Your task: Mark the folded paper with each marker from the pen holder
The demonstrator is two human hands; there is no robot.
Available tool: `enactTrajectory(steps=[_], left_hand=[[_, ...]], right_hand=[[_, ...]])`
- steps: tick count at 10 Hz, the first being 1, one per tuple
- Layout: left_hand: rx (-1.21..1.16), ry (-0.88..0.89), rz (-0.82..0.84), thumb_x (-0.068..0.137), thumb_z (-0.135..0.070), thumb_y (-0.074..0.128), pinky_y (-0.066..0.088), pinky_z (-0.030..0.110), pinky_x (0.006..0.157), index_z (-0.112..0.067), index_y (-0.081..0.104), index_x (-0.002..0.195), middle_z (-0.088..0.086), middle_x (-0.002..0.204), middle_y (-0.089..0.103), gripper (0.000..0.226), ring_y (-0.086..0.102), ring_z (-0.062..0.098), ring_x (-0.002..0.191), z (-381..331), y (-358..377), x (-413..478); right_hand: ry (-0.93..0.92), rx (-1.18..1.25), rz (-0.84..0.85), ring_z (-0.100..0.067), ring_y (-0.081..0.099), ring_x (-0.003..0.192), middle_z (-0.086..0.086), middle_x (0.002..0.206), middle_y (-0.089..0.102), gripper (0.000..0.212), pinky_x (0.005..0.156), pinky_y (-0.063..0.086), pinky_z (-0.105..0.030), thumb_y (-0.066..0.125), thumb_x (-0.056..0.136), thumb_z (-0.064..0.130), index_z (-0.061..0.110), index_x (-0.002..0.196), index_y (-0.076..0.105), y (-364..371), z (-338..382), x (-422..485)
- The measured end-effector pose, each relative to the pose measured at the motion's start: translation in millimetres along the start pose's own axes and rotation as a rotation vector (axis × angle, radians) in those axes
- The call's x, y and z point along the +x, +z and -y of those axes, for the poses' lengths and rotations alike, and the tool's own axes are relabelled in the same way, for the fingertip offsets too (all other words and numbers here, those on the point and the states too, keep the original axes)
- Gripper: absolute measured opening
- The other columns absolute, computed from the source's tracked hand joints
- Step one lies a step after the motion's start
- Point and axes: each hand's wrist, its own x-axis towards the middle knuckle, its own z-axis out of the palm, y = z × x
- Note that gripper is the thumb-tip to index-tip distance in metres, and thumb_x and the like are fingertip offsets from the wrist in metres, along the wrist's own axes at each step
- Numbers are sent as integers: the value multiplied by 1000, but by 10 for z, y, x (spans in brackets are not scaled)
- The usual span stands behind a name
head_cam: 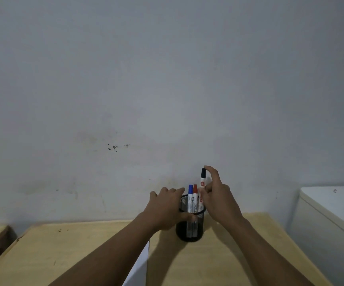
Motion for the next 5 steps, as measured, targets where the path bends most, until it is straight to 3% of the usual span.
enactTrajectory(steps=[1,3,5], left_hand=[[-13,20,-37,83,-64,59,30,50,106,-24,35,145,4,142,49,78,41,24,128,29,52,11],[-55,27,-42,83,-63,59,31,49,105,-27,42,142,1,140,50,70,43,22,125,50,91,9],[-41,9,-51,86,-69,48,26,52,109,-25,33,147,2,151,41,78,37,25,134,28,-4,-91]], right_hand=[[20,-73,23,-20,68,74,-3,84,70,60,67,60,-46,59,94,32,45,142,24,78,-91,-5],[19,-157,52,-21,64,111,-2,125,66,48,87,57,-42,61,95,28,25,141,45,147,-79,-33],[32,-145,35,-20,58,122,-4,139,58,55,93,52,-38,52,101,32,28,152,34,40,41,-84]])
